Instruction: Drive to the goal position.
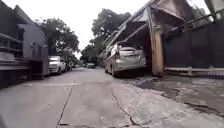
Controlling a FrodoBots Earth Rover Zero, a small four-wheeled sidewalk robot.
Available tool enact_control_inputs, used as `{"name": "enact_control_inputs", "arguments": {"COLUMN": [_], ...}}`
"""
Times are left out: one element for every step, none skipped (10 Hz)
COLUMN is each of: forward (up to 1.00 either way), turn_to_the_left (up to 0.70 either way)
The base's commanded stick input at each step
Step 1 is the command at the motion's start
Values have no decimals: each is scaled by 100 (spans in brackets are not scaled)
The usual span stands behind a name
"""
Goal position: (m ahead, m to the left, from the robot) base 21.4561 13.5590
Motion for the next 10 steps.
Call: {"name": "enact_control_inputs", "arguments": {"forward": [70,70,70,70,70,70,70,70,70,70], "turn_to_the_left": [0,0,0,0,0,0,0,0,0,0]}}
